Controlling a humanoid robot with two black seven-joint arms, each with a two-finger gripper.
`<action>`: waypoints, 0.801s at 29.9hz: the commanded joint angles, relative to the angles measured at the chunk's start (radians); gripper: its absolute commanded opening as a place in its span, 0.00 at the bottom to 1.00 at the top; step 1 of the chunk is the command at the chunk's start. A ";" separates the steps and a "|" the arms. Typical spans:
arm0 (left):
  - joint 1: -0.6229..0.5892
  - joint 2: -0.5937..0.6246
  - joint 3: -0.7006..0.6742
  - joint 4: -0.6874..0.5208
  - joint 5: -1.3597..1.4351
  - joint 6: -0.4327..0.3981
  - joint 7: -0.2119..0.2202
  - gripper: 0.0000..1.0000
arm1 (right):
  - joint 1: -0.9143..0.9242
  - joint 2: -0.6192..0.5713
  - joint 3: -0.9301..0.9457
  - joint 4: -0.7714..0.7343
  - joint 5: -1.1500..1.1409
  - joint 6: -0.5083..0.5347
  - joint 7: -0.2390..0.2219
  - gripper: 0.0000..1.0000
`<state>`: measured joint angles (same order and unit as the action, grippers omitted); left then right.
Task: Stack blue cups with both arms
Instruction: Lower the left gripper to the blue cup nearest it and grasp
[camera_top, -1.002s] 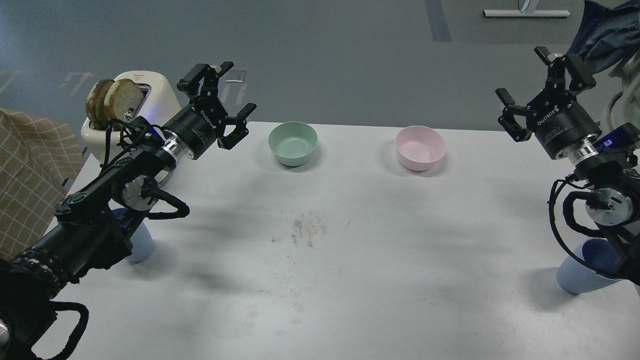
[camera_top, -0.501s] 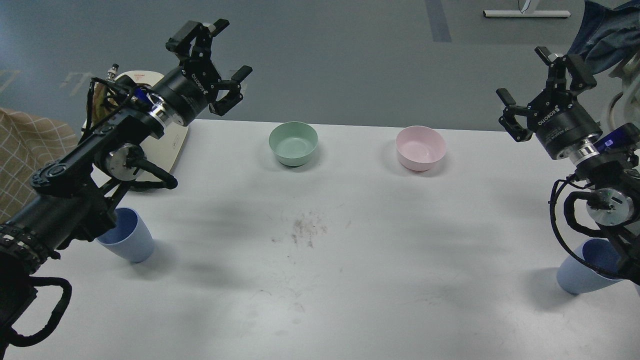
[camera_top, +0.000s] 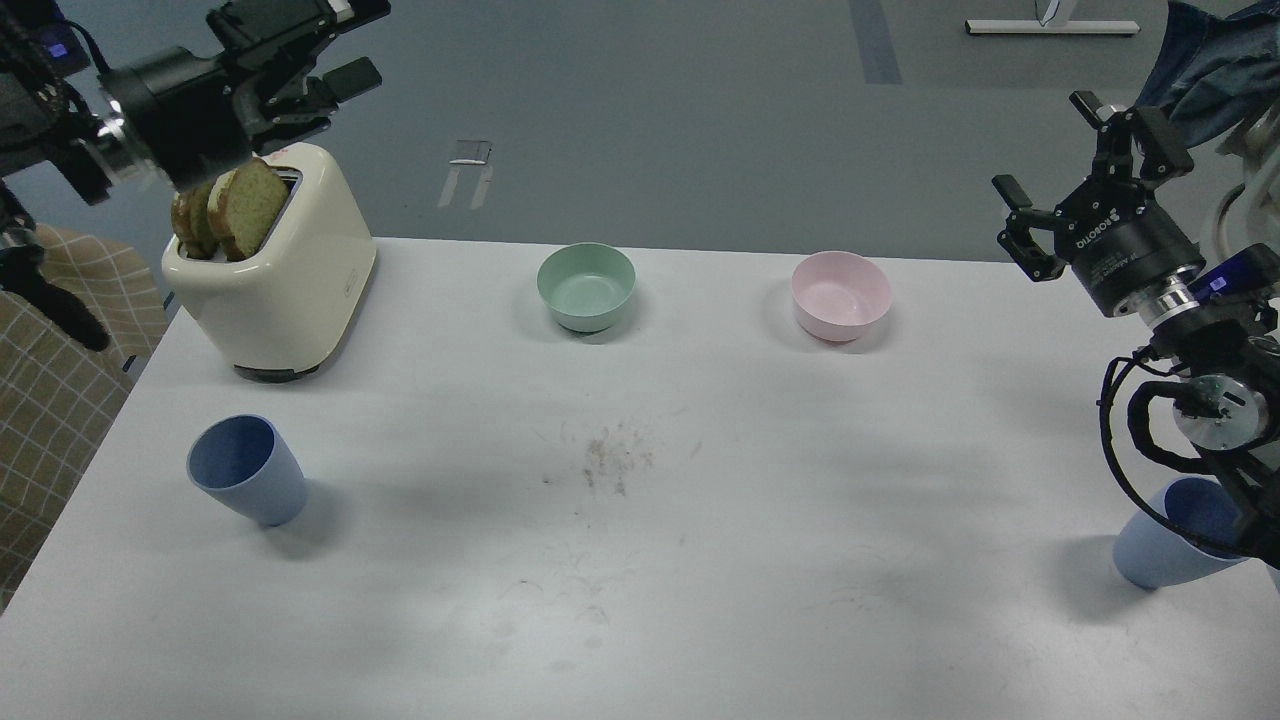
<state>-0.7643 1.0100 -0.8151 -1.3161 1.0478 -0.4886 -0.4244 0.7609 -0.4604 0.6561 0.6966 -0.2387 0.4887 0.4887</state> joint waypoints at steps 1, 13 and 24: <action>0.008 0.140 0.011 -0.095 0.121 0.000 -0.064 0.98 | 0.001 0.000 -0.001 0.000 -0.001 0.000 0.000 1.00; 0.054 0.371 0.182 -0.169 0.575 0.000 -0.064 0.98 | 0.005 -0.018 -0.027 0.021 0.001 0.000 0.000 1.00; 0.054 0.401 0.499 -0.069 0.666 0.019 -0.064 0.98 | 0.006 -0.018 -0.027 0.020 -0.001 0.000 0.000 1.00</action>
<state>-0.7101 1.4219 -0.3619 -1.4268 1.7178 -0.4702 -0.4889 0.7672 -0.4790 0.6273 0.7181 -0.2387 0.4887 0.4887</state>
